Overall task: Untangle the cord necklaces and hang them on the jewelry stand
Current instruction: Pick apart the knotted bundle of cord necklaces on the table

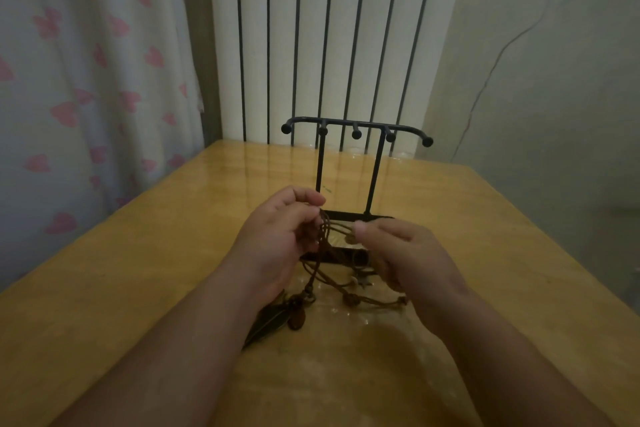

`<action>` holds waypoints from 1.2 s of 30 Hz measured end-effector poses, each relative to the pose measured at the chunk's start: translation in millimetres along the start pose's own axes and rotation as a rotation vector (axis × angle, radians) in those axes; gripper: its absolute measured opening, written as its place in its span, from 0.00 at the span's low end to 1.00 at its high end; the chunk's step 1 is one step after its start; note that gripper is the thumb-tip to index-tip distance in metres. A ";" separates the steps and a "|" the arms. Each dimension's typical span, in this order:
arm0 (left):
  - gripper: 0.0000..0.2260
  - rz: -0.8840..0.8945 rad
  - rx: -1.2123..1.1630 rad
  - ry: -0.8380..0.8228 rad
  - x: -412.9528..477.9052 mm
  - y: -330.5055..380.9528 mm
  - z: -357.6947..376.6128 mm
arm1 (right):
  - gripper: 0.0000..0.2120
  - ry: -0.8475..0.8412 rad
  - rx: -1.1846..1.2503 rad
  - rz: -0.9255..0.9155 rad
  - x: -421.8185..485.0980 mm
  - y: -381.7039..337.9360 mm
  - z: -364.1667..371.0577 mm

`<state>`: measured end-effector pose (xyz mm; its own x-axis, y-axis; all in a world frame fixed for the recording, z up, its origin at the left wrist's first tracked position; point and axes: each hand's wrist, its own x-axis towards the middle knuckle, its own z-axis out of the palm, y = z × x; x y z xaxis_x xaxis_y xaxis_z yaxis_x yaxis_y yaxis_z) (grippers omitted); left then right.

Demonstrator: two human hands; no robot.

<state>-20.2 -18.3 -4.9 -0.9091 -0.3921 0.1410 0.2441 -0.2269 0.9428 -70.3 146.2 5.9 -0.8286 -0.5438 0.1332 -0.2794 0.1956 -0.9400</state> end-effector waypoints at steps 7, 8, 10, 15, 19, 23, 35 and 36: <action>0.09 0.056 0.259 -0.096 -0.8 -4.7 -0.3 | 0.05 0.012 -0.221 -0.061 2.1 3.4 1.6; 0.08 0.058 0.277 -0.100 -0.9 -5.1 -0.1 | 0.06 0.033 -0.226 -0.065 2.8 4.5 1.8; 0.07 0.055 0.288 -0.105 -1.1 -5.1 0.1 | 0.05 0.063 -0.256 -0.085 3.6 4.8 2.7; 0.08 0.028 0.229 -0.099 -0.8 -3.1 -0.8 | 0.05 0.088 -0.292 -0.076 4.0 3.1 4.3; 0.07 0.020 0.190 -0.093 -0.8 -3.8 -1.4 | 0.05 0.012 -0.212 -0.016 1.4 2.7 4.7; 0.08 0.021 0.182 -0.090 -0.7 -4.0 -1.1 | 0.07 -0.018 -0.219 0.019 2.4 4.5 6.3; 0.13 -0.004 0.184 0.025 0.0 -2.1 1.4 | 0.08 0.022 0.075 0.098 3.3 1.4 2.6; 0.14 -0.005 0.216 0.030 -0.2 -2.7 1.1 | 0.10 0.005 0.138 0.114 3.5 1.0 1.3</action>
<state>-21.1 -16.6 -7.1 -0.8990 -0.4181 0.1300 0.1586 -0.0340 0.9868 -72.8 143.5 5.0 -0.8534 -0.5206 0.0249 -0.1148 0.1411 -0.9833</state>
